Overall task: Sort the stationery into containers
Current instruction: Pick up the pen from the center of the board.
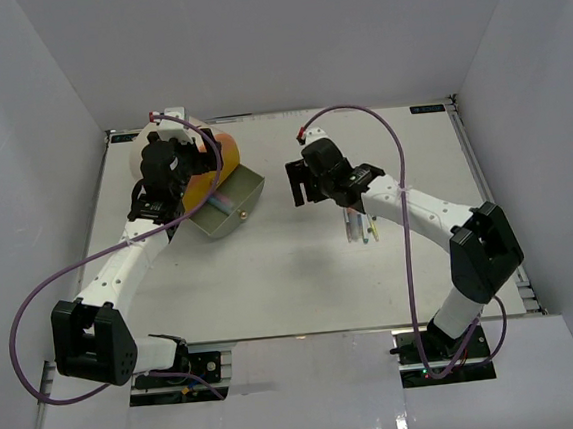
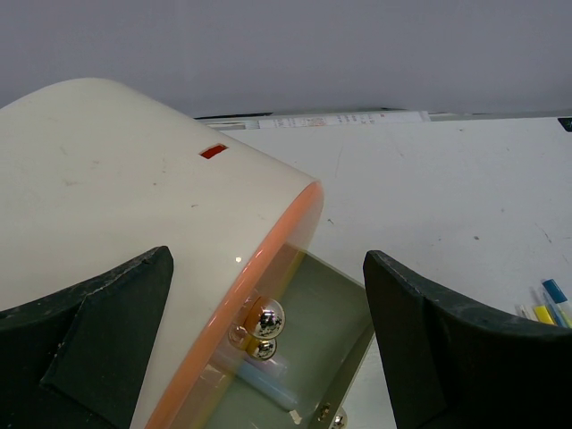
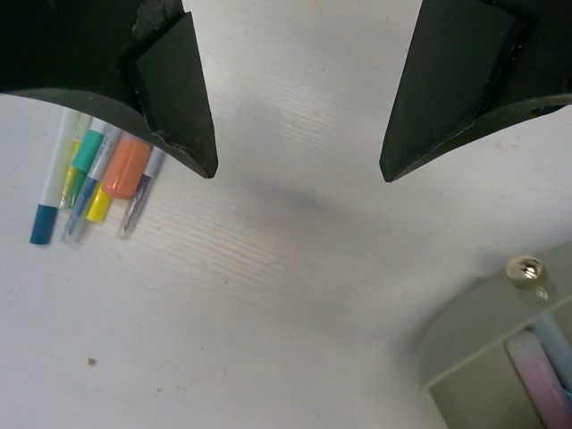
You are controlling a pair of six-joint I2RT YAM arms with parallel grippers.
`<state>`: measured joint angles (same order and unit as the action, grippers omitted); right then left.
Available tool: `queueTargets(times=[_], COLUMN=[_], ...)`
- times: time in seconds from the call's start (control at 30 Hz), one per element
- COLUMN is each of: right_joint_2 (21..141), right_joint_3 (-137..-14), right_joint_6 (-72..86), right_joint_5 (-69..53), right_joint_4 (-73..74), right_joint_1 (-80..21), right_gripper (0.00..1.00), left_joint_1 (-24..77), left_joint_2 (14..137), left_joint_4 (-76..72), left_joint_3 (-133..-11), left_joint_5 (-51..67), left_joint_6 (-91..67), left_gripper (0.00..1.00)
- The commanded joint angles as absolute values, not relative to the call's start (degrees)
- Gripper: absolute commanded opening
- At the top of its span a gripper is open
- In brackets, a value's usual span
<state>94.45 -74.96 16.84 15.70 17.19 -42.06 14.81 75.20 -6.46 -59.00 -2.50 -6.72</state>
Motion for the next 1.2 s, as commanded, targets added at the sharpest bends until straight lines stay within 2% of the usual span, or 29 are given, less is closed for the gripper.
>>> queueTargets(times=[0.0,0.07,0.17,0.23,0.37,0.93,1.17], right_joint_2=[90.5,89.0,88.2,88.3,90.0,95.6,97.6], right_joint_3=[-73.8,-71.6,-68.0,-66.5,-64.1,-59.7,-59.9], right_joint_6=[11.5,12.6,16.3,17.7,18.7,21.6,21.4], right_joint_5=[18.0,14.3,11.4,10.7,11.1,12.8,12.7], right_joint_4=[21.4,21.1,20.8,20.9,21.2,19.1,18.7], right_joint_1=[-41.6,-39.6,-35.2,-32.9,-31.9,-28.6,-28.2], right_gripper=[0.8,0.79,0.71,0.6,0.54,0.51,0.44], left_joint_1=[14.9,14.9,14.9,14.9,14.9,14.9,14.9], left_joint_2=[74.0,74.0,74.0,74.0,74.1,74.4,74.4], left_joint_4=[-3.5,-3.4,-3.5,-3.5,-3.4,-3.3,-3.4], left_joint_3=[-59.9,-59.9,-59.9,-59.8,-59.9,-59.9,-60.0], left_joint_5=[-1.0,-1.1,-0.5,-0.5,-0.5,-0.4,-0.3], left_joint_6=[-7.9,-7.9,-8.0,-8.1,-8.1,-8.2,-8.3], left_gripper=[0.98,0.98,0.98,0.98,0.98,0.98,0.98])
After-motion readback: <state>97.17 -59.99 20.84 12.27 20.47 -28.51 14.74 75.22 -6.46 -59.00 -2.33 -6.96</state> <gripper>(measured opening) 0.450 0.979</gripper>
